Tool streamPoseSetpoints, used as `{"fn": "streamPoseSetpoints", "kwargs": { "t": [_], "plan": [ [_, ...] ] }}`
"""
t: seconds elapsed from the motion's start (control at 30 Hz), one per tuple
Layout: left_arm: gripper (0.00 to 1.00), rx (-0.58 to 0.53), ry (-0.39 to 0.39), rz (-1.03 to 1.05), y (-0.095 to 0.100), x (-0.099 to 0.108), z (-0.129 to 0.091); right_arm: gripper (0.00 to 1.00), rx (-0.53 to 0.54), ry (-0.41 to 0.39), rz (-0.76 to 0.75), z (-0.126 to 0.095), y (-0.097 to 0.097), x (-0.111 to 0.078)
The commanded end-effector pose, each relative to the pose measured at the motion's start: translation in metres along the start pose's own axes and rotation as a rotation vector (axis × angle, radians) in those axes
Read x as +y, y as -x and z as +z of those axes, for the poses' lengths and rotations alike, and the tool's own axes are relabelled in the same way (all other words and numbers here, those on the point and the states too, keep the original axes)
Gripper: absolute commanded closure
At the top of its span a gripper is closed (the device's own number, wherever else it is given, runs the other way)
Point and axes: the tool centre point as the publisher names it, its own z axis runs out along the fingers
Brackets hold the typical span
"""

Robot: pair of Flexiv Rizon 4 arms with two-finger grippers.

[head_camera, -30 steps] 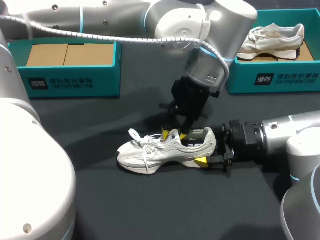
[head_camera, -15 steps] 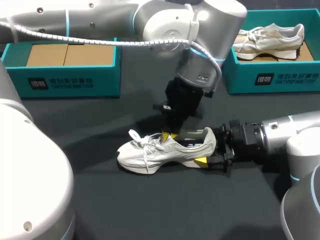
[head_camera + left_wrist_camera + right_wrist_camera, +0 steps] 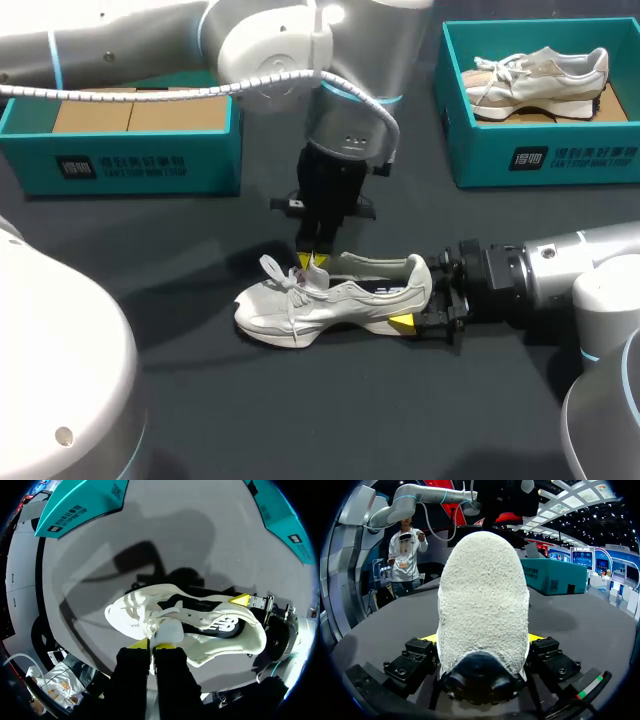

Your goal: Take the shoe out of the shoebox, open the shoe tongue, remove and reinsert the insole, then place the shoe into the shoebox

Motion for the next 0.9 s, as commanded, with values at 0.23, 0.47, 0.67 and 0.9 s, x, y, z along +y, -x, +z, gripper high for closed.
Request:
{"fn": "streamPoseSetpoints", "kwargs": {
  "t": [0.23, 0.47, 0.67, 0.9],
  "plan": [
    [1.00, 0.174, -0.031, 0.019, 0.050, -0.005, 0.013, 1.00, -0.001, -0.005, 0.000, 0.000, 0.000, 0.000],
    [1.00, 0.131, -0.021, 0.024, 0.052, -0.009, 0.031, 1.00, -0.001, -0.005, 0.000, 0.000, 0.000, 0.000],
    [1.00, 0.098, 0.003, 0.032, 0.050, -0.016, 0.053, 1.00, -0.001, -0.005, 0.000, 0.000, 0.000, 0.000],
    [0.87, 0.045, -0.023, 0.033, 0.053, -0.022, 0.068, 1.00, -0.001, -0.005, 0.000, 0.000, 0.000, 0.000]
  ]
}}
